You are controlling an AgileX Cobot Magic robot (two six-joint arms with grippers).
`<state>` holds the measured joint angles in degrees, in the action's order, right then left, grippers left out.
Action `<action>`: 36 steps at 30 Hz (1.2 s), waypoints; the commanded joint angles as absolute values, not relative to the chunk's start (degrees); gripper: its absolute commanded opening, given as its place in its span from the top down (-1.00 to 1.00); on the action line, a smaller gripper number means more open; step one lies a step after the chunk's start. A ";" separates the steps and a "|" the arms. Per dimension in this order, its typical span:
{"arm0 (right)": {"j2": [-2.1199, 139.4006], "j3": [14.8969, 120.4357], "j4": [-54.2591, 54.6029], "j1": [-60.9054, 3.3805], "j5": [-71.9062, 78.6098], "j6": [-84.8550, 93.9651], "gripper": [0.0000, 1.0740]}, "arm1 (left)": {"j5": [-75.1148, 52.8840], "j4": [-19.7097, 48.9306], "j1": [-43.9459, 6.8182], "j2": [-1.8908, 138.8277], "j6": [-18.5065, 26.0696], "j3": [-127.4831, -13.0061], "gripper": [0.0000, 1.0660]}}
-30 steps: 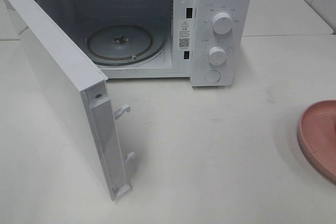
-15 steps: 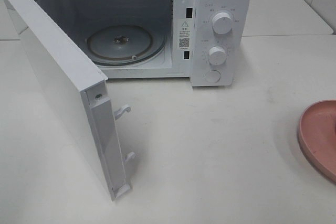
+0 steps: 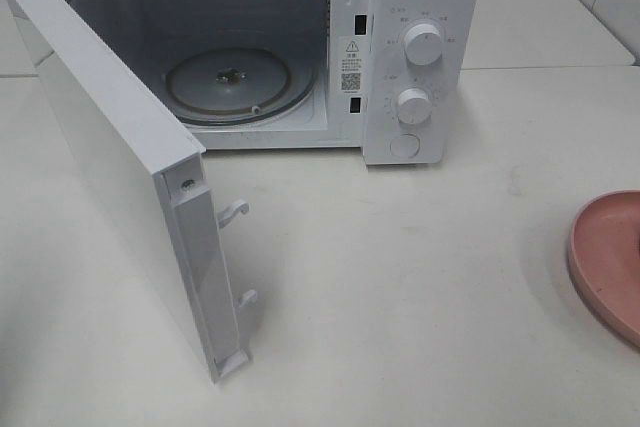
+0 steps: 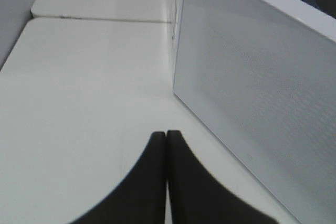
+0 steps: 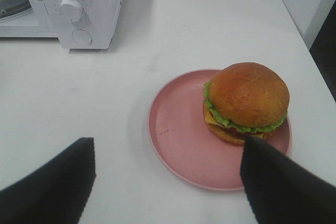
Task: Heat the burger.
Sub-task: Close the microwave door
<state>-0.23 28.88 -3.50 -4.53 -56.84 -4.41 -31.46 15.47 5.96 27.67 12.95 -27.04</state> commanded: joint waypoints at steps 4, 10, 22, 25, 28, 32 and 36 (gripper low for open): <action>-1.95 28.76 -3.50 -4.07 -57.01 -4.13 -0.40 | -14.21 21.37 5.56 30.83 21.26 -21.49 1.00; -1.95 28.76 -3.50 -4.07 -57.01 -4.13 -0.40 | 0.69 24.98 5.56 33.52 25.78 -14.67 1.00; -1.95 28.76 -3.50 -4.07 -57.01 -4.13 -0.40 | 15.99 20.17 5.56 45.55 24.06 -12.95 1.00; -1.95 28.76 -3.50 -4.07 -57.01 -4.13 -0.40 | 16.67 19.25 5.56 46.87 23.15 -12.95 1.00; -1.95 28.76 -3.50 -4.07 -57.01 -4.13 -0.40 | 21.03 10.94 5.56 51.74 15.87 -12.95 1.00; -1.95 28.76 -3.50 -4.07 -57.01 -4.13 -0.40 | 25.84 -1.32 5.56 56.61 4.47 -12.95 1.00; -1.95 28.76 -3.50 -4.07 -57.01 -4.13 -0.40 | 29.74 -12.49 5.56 61.08 -4.13 -12.95 1.00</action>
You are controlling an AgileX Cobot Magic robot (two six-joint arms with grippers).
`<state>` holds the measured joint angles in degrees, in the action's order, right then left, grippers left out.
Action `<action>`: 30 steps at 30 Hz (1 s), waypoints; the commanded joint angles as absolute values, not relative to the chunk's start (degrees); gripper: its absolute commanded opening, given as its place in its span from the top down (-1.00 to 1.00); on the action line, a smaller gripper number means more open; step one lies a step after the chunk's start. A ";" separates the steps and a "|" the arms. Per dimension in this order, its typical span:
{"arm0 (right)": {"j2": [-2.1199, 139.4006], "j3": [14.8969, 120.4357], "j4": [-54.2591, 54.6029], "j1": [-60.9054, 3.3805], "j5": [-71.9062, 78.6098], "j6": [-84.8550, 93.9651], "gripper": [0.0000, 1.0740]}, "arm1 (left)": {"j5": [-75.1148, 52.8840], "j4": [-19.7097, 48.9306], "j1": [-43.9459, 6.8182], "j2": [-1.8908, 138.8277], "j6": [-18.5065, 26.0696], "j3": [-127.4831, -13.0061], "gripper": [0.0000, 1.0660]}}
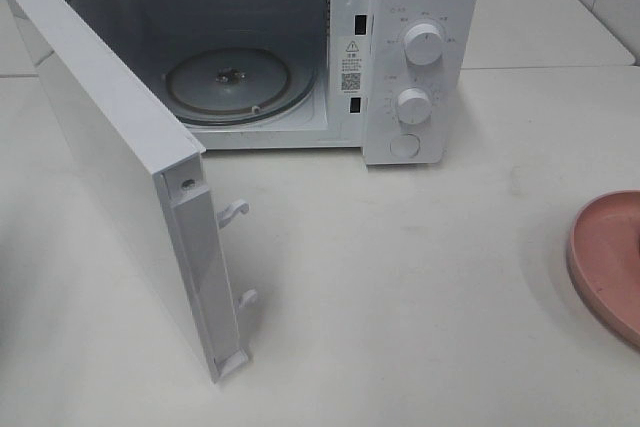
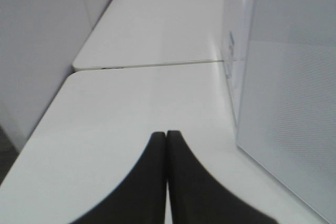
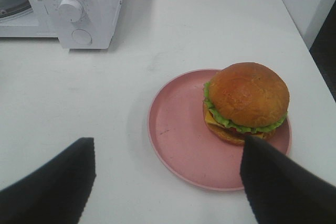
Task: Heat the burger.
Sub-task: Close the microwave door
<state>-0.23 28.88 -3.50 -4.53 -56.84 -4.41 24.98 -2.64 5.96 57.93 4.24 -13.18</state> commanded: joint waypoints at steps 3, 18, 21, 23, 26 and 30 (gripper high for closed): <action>-1.95 28.76 -3.50 -4.07 -57.01 -4.13 -0.40 | 40.11 -26.64 5.56 68.58 -10.66 -12.95 1.00; -1.95 28.76 -3.50 -4.07 -57.01 -4.13 -0.40 | 58.84 -29.56 -0.57 87.61 -10.43 -15.64 1.00; -1.95 28.76 -3.50 -4.07 -57.01 -4.13 -0.40 | 59.01 -26.07 -4.98 89.44 -10.26 -16.56 1.00; -1.95 28.76 -3.50 -4.07 -57.01 -4.13 -0.40 | 59.01 -24.41 -6.30 90.01 -10.26 -16.79 1.00; -1.95 28.76 -3.50 -4.07 -57.01 -4.13 -0.40 | 59.13 -19.08 -10.71 91.50 -9.57 -17.59 1.00; -1.95 28.76 -3.50 -4.07 -57.01 -4.13 -0.40 | 59.30 -12.26 -17.02 93.56 -6.19 -19.25 1.00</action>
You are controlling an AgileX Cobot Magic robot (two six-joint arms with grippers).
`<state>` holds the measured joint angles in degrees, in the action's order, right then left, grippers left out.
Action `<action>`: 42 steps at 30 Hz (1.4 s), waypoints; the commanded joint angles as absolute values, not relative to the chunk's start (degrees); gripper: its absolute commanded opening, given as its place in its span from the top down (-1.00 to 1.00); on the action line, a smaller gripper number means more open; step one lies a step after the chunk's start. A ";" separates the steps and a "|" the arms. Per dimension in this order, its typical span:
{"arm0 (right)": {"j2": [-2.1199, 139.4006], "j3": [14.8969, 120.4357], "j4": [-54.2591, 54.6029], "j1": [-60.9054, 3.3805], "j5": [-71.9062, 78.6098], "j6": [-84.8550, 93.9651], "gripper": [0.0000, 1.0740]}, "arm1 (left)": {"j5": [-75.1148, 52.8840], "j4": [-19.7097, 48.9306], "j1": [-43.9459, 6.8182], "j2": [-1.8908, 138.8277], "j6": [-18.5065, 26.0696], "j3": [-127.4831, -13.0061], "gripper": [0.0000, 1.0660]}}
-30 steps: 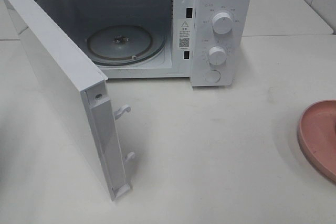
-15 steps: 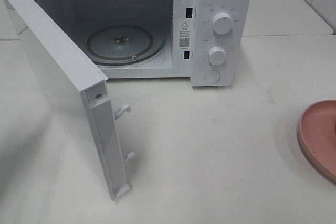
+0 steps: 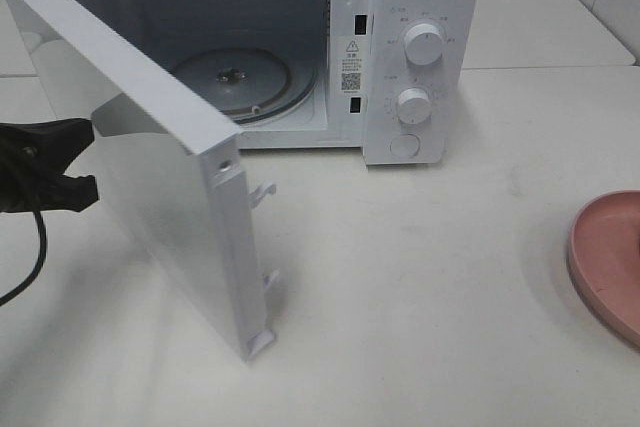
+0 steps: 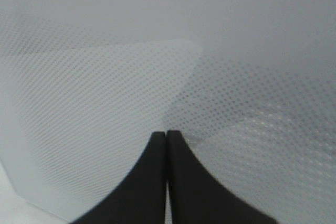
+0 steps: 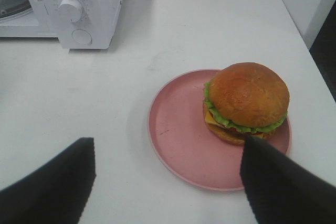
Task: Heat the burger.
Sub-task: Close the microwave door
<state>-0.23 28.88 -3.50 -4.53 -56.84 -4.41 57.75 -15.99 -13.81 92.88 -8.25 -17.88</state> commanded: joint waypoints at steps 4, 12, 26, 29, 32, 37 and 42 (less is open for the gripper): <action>-1.95 28.76 -3.50 -4.07 -57.01 -4.13 -0.40 | 59.30 -7.91 -20.80 94.71 -4.24 -20.91 1.00; -1.95 28.76 -3.50 -4.07 -57.01 -4.13 -0.40 | 58.38 6.02 -30.14 99.35 0.00 -27.04 1.00; -1.95 28.76 -3.50 -4.07 -57.01 -4.13 -0.40 | 52.31 30.88 -40.91 107.95 13.64 -44.06 1.00; -1.95 28.76 -3.50 -4.07 -57.01 -4.13 -0.40 | 51.51 31.97 -41.14 108.52 14.61 -45.55 1.00; -1.95 28.76 -3.50 -4.07 -57.01 -4.13 -0.40 | 48.30 34.66 -41.37 110.75 16.67 -50.48 1.00; -1.95 28.76 -3.50 -4.07 -57.01 -4.13 -0.40 | 46.70 38.04 -41.37 112.76 18.45 -55.12 1.00; -1.95 28.76 -3.50 -4.07 -57.01 -4.13 -0.40 | 44.29 40.97 -41.31 115.97 22.35 -62.11 1.00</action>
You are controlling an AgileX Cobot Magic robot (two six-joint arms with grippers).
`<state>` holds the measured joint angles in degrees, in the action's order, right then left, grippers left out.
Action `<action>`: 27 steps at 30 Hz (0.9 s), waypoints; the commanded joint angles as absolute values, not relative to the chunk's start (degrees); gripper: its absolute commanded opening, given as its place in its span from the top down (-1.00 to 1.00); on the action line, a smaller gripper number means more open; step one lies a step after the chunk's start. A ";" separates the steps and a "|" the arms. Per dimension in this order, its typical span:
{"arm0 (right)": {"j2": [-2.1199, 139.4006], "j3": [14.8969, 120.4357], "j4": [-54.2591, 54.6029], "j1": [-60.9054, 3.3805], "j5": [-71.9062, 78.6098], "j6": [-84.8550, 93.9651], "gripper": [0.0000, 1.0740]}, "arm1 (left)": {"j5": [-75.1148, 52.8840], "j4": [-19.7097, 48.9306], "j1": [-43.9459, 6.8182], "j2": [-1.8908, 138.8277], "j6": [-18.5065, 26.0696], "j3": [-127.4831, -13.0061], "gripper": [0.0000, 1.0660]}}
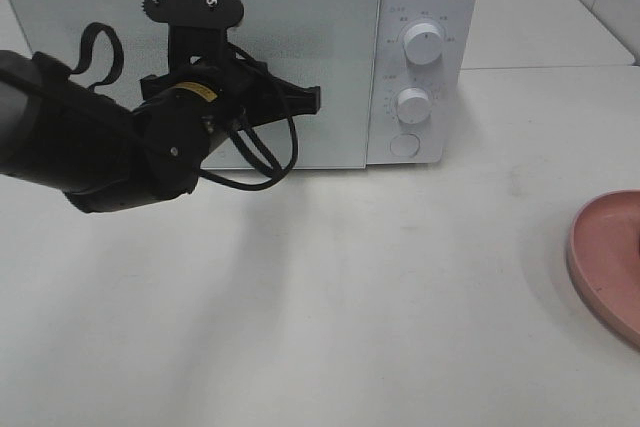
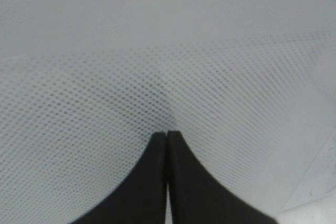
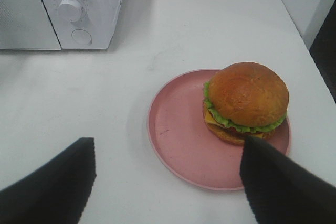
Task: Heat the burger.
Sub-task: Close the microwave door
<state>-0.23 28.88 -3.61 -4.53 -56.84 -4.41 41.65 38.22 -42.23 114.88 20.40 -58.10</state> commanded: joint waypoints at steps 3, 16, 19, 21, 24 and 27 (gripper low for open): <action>-1.95 28.76 -3.50 -4.07 -57.01 -4.13 -0.40 | 44.00 42.69 -41.14 116.83 24.06 -64.06 1.00; -1.95 28.76 -3.50 -4.07 -57.01 -4.13 -0.40 | 36.10 45.55 -44.52 113.33 28.59 -61.48 1.00; -1.95 28.76 -3.50 -4.07 -57.01 -4.13 -0.40 | 30.77 46.35 -45.72 110.81 28.59 -58.61 0.88; -1.95 28.76 -3.50 -4.07 -57.01 -4.13 -0.40 | 25.10 46.35 -46.01 109.15 28.53 -57.35 0.55; -1.95 28.76 -3.50 -4.07 -57.01 -4.13 -0.40 | 17.65 46.64 -46.01 107.72 28.53 -56.89 -0.20; -1.95 28.76 -3.50 -4.07 -57.01 -4.13 -0.40 | 10.83 46.29 -46.01 106.40 28.71 -56.89 -0.92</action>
<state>-0.23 28.88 -3.55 -4.53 -56.84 -4.41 16.84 46.18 -45.72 108.12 28.53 -57.18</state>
